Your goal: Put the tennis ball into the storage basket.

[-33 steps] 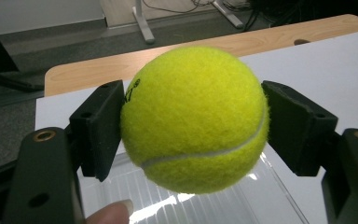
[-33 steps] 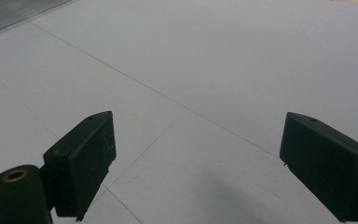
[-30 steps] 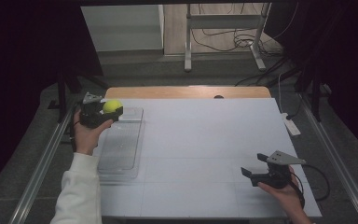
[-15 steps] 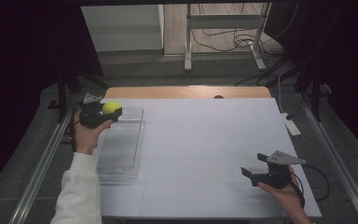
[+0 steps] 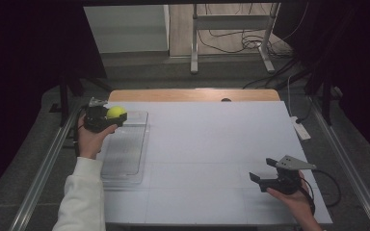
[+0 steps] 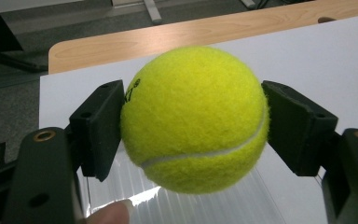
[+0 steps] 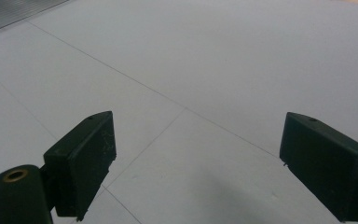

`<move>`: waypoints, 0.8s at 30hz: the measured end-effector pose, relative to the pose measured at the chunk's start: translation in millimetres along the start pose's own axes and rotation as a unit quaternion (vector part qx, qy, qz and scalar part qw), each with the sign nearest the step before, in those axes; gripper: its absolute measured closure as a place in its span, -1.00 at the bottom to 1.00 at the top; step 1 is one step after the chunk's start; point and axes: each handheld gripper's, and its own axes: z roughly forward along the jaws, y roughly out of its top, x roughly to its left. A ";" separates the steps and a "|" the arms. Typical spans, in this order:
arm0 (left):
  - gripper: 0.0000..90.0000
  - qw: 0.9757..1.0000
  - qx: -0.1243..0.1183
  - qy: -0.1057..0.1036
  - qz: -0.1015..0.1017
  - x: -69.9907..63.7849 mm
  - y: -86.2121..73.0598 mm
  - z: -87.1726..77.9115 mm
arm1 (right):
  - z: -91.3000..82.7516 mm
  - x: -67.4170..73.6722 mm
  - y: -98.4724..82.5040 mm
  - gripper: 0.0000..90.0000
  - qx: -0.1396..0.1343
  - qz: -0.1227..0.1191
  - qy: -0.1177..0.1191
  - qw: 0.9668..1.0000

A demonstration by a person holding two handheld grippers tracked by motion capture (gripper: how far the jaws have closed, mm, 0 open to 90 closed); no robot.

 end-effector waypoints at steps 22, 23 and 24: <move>-0.42 0.998 0.060 0.023 0.013 1.6 -3.4 24.7 | -0.5 -0.6 -0.1 -0.75 -0.001 0.005 0.000 1.000; -0.42 0.998 0.063 0.024 0.013 1.4 -3.6 25.9 | -0.4 -0.6 -0.2 -0.75 -0.001 0.005 0.000 1.000; -0.42 0.997 0.066 0.025 0.015 1.5 -3.6 26.6 | -0.3 -0.6 -0.1 -0.75 0.000 0.004 0.000 1.000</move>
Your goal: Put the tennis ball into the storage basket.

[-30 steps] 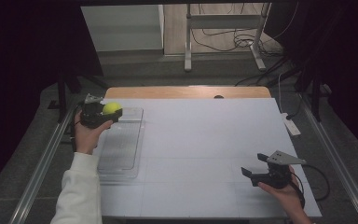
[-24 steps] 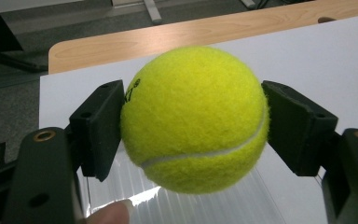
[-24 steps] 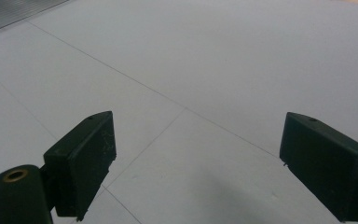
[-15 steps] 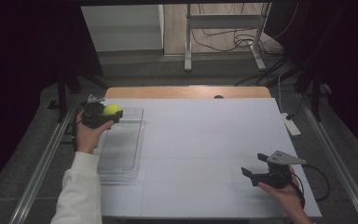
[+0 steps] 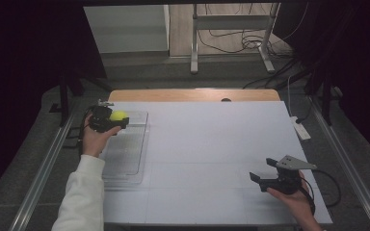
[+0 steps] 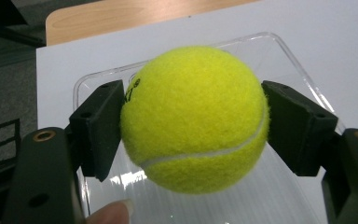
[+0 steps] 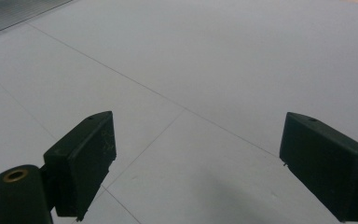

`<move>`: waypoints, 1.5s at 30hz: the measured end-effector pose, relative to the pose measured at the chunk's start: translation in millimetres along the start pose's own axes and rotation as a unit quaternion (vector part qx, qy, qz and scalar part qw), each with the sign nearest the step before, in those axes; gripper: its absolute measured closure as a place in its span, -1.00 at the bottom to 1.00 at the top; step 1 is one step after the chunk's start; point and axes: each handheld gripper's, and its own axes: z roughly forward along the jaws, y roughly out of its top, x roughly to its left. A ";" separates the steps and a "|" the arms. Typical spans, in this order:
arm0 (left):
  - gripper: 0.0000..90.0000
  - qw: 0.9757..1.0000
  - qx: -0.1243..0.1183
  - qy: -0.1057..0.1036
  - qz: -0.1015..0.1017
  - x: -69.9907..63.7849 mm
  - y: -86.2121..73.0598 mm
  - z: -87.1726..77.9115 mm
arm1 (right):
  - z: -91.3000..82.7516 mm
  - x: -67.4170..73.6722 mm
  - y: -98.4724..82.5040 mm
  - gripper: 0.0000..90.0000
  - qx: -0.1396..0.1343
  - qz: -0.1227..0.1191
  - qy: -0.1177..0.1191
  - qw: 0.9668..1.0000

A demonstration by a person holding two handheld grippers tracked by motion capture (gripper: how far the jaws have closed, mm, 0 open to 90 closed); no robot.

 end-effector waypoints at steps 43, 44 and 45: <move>-0.42 0.997 0.076 0.018 0.004 9.3 -4.2 32.6 | 0.9 -1.0 -0.7 -0.75 0.000 0.004 0.000 1.000; -0.42 0.997 0.079 0.018 0.002 9.0 -4.6 33.4 | 0.9 -1.0 -0.7 -0.75 0.000 0.004 0.000 1.000; -0.42 0.997 0.081 0.019 0.003 8.9 -4.9 34.7 | 0.8 -1.1 -0.7 -0.75 0.000 0.004 0.000 1.000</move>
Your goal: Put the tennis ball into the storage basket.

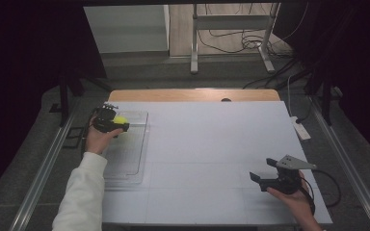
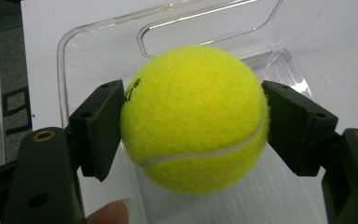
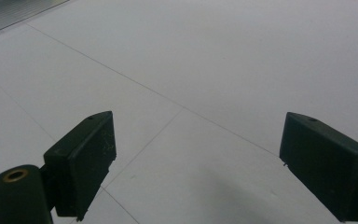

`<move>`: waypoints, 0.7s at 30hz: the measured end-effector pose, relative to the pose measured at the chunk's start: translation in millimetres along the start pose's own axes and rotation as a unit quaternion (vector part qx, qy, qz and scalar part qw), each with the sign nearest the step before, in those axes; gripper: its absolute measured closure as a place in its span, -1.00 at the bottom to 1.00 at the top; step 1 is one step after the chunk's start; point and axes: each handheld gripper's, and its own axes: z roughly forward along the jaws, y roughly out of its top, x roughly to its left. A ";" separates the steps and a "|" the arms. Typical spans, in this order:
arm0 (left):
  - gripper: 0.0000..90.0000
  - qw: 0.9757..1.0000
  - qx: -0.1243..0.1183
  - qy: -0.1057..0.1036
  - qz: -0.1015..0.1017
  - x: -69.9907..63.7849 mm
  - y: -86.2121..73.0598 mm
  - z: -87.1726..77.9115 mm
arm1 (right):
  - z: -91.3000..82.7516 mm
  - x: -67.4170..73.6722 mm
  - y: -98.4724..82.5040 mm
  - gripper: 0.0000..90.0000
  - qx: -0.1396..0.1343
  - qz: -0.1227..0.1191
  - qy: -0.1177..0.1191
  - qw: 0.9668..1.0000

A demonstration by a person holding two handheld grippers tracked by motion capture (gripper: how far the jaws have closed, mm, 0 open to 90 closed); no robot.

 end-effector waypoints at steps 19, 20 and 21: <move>-0.42 0.999 0.028 0.019 0.019 -4.3 0.1 12.6 | 0.2 -0.2 -0.2 -0.75 0.001 0.000 0.000 1.000; -0.42 0.999 0.029 0.019 0.019 -4.5 0.2 12.9 | 0.2 -0.2 -0.3 -0.75 0.001 0.000 0.000 1.000; -0.42 0.999 0.028 0.020 0.020 -4.6 0.2 13.3 | 0.2 -0.2 -0.3 -0.75 0.001 0.000 0.000 1.000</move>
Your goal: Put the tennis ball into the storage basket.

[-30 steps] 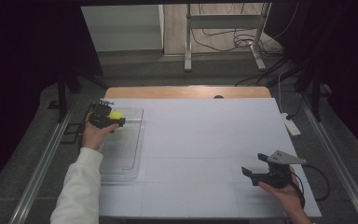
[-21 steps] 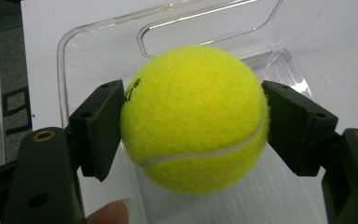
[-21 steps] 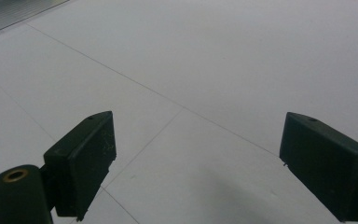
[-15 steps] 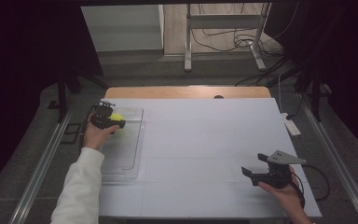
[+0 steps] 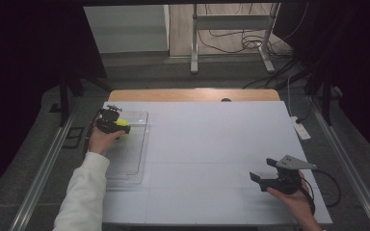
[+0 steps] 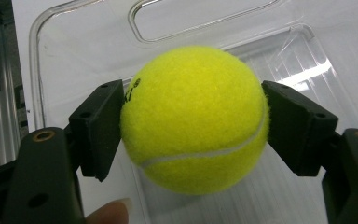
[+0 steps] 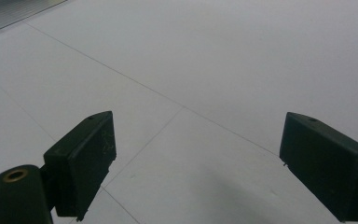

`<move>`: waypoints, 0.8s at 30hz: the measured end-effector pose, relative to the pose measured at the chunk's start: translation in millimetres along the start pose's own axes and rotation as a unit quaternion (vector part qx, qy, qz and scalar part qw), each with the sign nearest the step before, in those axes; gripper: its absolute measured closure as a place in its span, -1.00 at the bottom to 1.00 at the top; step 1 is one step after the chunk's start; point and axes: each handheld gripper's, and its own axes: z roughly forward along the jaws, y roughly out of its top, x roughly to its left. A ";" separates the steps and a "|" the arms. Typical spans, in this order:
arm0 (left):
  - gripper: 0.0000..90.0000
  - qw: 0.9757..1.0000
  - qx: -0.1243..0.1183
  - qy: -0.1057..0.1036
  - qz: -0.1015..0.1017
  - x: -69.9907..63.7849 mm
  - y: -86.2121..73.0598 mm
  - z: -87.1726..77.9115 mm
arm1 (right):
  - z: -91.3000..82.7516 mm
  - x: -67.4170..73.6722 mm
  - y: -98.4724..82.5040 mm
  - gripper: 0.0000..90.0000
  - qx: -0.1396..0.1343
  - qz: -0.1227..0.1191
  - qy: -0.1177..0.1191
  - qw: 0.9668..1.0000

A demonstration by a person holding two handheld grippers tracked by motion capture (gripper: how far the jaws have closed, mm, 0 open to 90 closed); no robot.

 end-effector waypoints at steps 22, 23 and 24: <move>-0.59 1.000 -0.013 0.001 0.006 -1.4 -0.6 0.5 | -0.1 -0.2 -0.2 -0.75 0.000 0.000 0.000 1.000; -0.60 1.000 -0.017 -0.003 0.006 -0.7 -0.8 -0.3 | -0.1 -0.1 -0.1 -0.75 0.000 0.000 0.000 1.000; -0.62 1.000 -0.017 -0.003 0.006 -0.7 -0.8 -0.3 | -0.1 -0.1 -0.1 -0.75 0.000 0.000 0.000 1.000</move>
